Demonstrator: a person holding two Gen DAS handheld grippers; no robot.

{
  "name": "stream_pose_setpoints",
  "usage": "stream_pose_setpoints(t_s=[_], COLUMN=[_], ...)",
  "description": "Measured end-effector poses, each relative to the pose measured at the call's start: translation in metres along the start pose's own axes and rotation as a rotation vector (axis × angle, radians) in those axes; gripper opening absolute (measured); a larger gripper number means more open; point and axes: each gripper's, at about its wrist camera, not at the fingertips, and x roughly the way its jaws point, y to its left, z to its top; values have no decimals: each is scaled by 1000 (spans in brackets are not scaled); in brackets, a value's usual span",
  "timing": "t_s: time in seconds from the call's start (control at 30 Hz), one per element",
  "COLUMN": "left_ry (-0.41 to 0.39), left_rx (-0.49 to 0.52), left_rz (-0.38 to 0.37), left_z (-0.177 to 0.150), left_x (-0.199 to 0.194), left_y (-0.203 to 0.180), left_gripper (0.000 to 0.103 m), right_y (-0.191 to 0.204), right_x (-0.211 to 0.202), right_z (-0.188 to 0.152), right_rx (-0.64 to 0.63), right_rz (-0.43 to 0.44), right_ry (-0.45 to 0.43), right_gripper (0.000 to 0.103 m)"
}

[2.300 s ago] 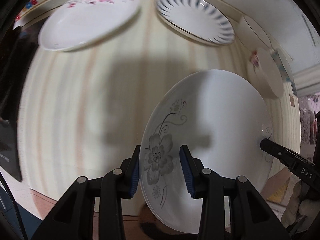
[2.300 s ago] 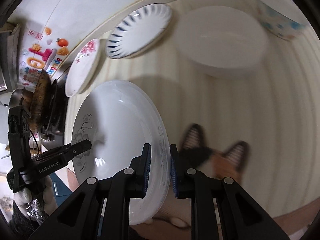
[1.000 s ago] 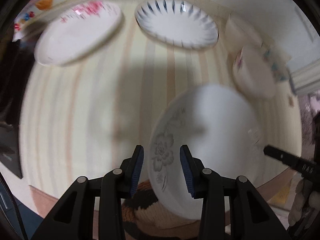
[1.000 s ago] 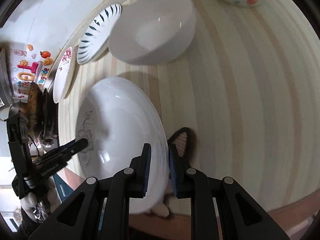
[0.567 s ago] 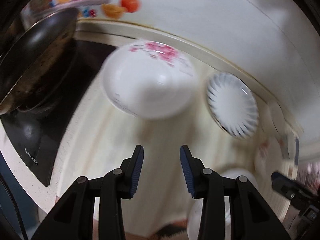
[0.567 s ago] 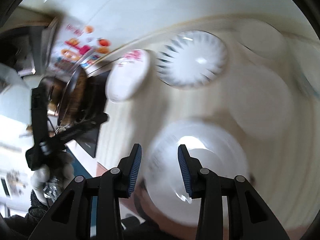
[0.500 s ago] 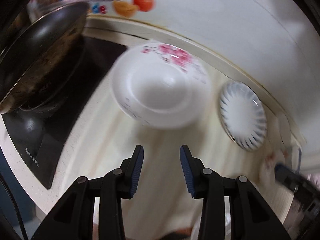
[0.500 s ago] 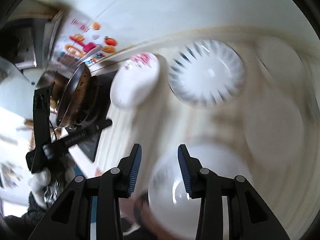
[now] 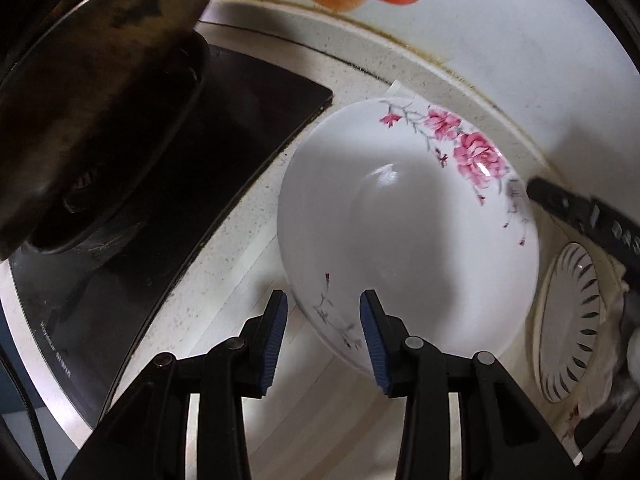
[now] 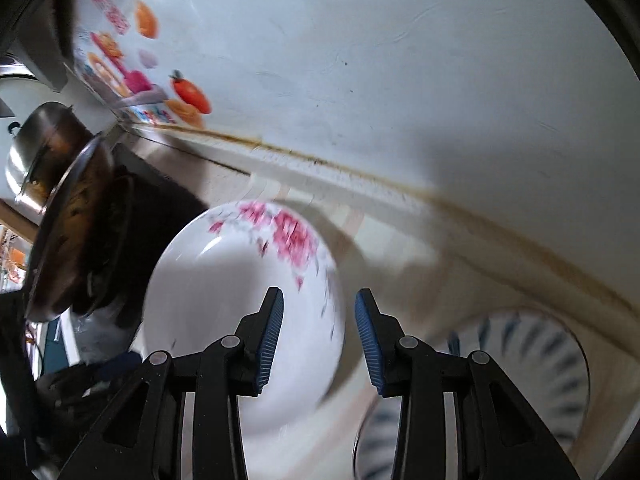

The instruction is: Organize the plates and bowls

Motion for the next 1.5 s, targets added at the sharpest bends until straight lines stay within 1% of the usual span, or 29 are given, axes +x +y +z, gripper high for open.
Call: stream_pose_setpoints(t_s=[0.07,0.1,0.17,0.2,0.27,0.4,0.57,0.67,0.77,1.0,1.17,1.33,1.43,1.5], left_ry=[9,11,0,-3,-11,-24,-29,-39,-47,-37,-49,-67,-78,-86], left_rx=[-3,-1,-5,-6,-6,-1,8,31,43,64,128,211,262,298], left_rz=[-3,-18,-26,-29,-30,-30,-46,-50,-66,-118,-156,-207,-236,-250], left_z=[1,2,3,4,4,4,5,-2,-9,-19,-31,-47,-63,-74], left_x=[7,9,10,12,13,12,10,-1,-12,-36,-66,-105,-127,-136], left_y=[0,0,3,2,4,5,5,3,3,-1,-12,-23,-33,-40], left_gripper=[35,35,35,35,31,30,30,30,30,30,30,30,30,30], right_y=[-1,-1,-3,-3,-3,-3,-11,-18,-21,-22,-24,-26,-29,-31], right_x=[11,19,32,35,46,50,44,37,27,-21,-69,-125,-158,-182], right_z=[5,9,14,15,18,19,15,10,3,-21,-47,-86,-117,-145], right_rx=[-9,-12,-18,-17,-22,-18,20,56,70,106,150,216,253,288], right_rz=[-10,-14,-19,-8,-5,18,57,83,87,97,105,103,98,96], right_ry=[5,11,25,29,45,24,37,31,26,-15,-57,-109,-142,-163], right_gripper=[40,39,37,28,21,21,19,18,18,18,18,18,18,18])
